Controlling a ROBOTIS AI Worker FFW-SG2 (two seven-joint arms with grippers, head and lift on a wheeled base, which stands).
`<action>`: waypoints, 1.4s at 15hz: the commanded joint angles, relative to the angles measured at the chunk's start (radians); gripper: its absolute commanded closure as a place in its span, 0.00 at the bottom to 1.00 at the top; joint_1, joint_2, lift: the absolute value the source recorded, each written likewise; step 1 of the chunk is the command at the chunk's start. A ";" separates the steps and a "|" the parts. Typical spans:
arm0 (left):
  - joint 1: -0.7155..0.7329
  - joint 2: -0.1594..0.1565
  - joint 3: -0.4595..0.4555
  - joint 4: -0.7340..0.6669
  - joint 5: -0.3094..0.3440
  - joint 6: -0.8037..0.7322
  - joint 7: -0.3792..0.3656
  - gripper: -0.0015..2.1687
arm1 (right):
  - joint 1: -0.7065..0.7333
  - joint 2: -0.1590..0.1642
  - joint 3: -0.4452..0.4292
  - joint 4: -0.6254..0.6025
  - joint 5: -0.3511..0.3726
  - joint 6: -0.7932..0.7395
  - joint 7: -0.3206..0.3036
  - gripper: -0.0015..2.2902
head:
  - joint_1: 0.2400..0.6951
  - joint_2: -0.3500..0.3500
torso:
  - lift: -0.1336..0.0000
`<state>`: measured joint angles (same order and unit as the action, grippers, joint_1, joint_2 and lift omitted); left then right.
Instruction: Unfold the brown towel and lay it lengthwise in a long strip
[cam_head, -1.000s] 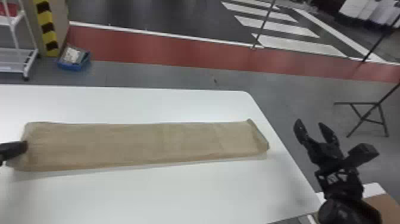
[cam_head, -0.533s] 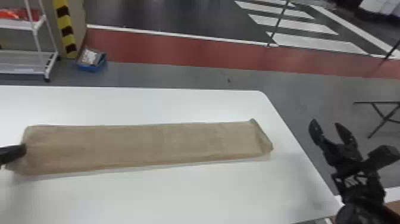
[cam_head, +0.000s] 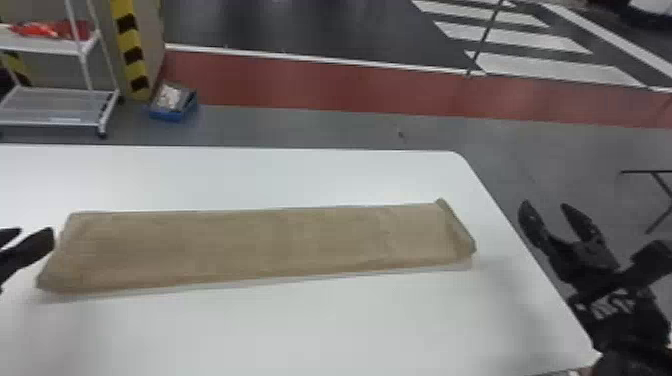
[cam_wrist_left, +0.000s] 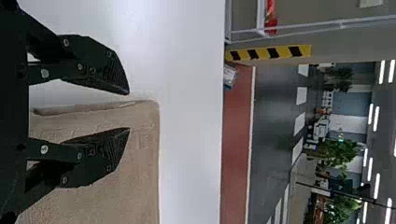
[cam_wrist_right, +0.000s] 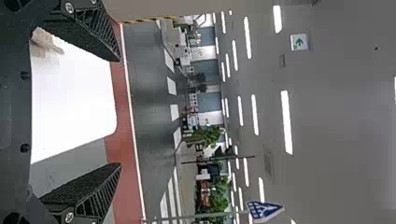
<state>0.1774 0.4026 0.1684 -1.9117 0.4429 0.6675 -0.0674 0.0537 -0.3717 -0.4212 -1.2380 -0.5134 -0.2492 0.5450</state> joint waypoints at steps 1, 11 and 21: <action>0.045 -0.004 0.036 -0.067 -0.004 -0.052 0.001 0.01 | 0.051 0.057 0.007 -0.202 0.064 0.135 -0.019 0.04 | 1.00 0.23 | 0.08; 0.255 -0.084 -0.300 -0.316 -0.208 -0.420 0.173 0.02 | 0.308 0.234 0.182 -0.773 0.274 0.457 -0.129 0.04 | 1.00 0.39 | 0.08; 0.402 -0.084 -0.406 -0.256 -0.342 -0.748 0.324 0.02 | 0.726 0.317 0.233 -0.936 0.285 0.031 -0.220 0.04 | 1.00 0.31 | 0.08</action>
<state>0.5523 0.3176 -0.2550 -2.1700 0.1008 -0.0690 0.2562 0.7359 -0.0562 -0.1802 -2.1764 -0.2170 -0.1613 0.3250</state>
